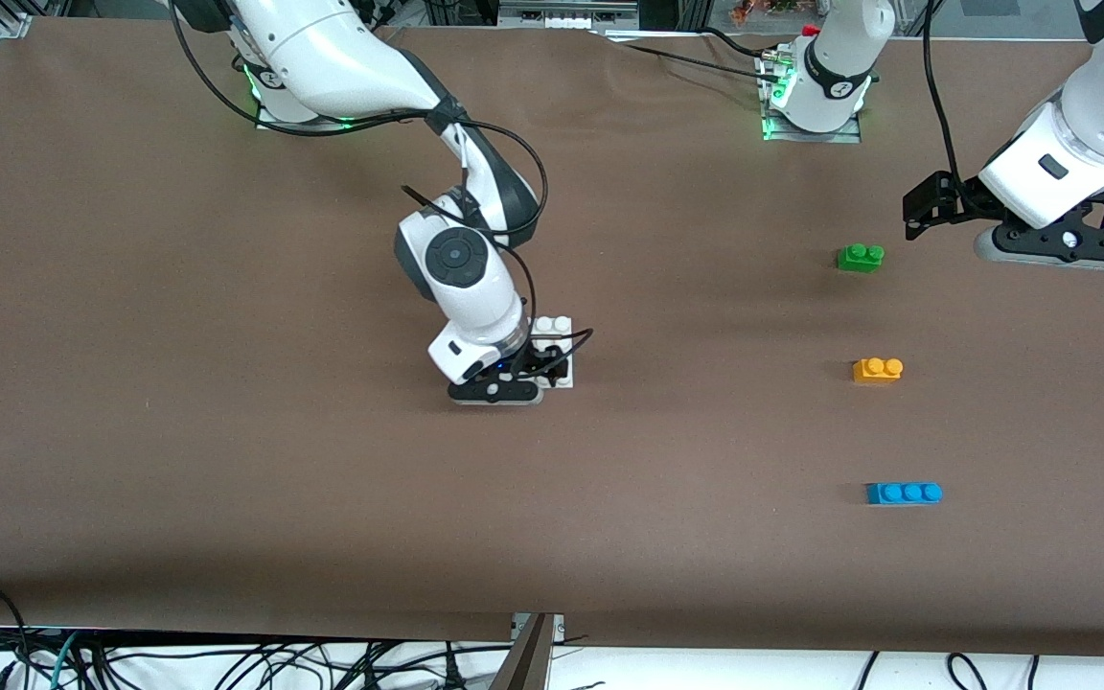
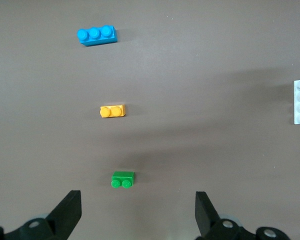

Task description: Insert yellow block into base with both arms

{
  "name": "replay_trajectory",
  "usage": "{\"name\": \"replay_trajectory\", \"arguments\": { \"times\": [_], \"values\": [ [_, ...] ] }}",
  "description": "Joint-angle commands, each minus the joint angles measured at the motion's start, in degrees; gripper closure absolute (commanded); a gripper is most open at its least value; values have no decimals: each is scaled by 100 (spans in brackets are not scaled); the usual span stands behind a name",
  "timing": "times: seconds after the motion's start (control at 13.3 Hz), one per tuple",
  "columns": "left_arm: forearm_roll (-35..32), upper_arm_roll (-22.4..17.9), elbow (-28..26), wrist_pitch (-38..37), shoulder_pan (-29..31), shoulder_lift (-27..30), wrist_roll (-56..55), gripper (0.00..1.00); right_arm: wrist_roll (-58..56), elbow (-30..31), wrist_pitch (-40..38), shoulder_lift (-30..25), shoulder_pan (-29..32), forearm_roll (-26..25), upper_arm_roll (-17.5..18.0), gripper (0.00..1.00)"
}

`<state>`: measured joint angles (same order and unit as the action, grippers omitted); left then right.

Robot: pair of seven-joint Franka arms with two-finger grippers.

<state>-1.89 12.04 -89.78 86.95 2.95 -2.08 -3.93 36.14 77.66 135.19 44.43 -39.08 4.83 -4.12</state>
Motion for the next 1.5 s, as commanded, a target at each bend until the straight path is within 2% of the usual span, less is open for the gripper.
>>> {"name": "replay_trajectory", "arguments": {
  "times": [0.0, 0.23, 0.45, 0.83, 1.2, 1.43],
  "values": [
    [-75, 26, 119, -99, 12, -38, -38, 0, -544, 30, -204, -329, 67, -34, -307, 0],
    [-75, 26, 128, -99, 4, -38, -38, 0, -1282, 12, -720, -540, 242, -17, -633, 0],
    [-75, 35, 128, -99, 12, -38, -38, 0, -2020, 21, -1002, -795, 567, -26, -756, 0],
    [-75, 53, 128, -99, 4, -38, -38, 0, -2997, 21, -1908, -1041, 621, 45, -1652, 0],
    [-75, 62, 128, -99, 4, -38, -38, 0, -3016, 56, -2101, -1401, 902, 71, -1838, 0],
    [-75, 70, 128, -90, 4, -38, -38, 0, -3200, 65, -2172, -1454, 1306, 62, -1768, 0]
  ]
}}
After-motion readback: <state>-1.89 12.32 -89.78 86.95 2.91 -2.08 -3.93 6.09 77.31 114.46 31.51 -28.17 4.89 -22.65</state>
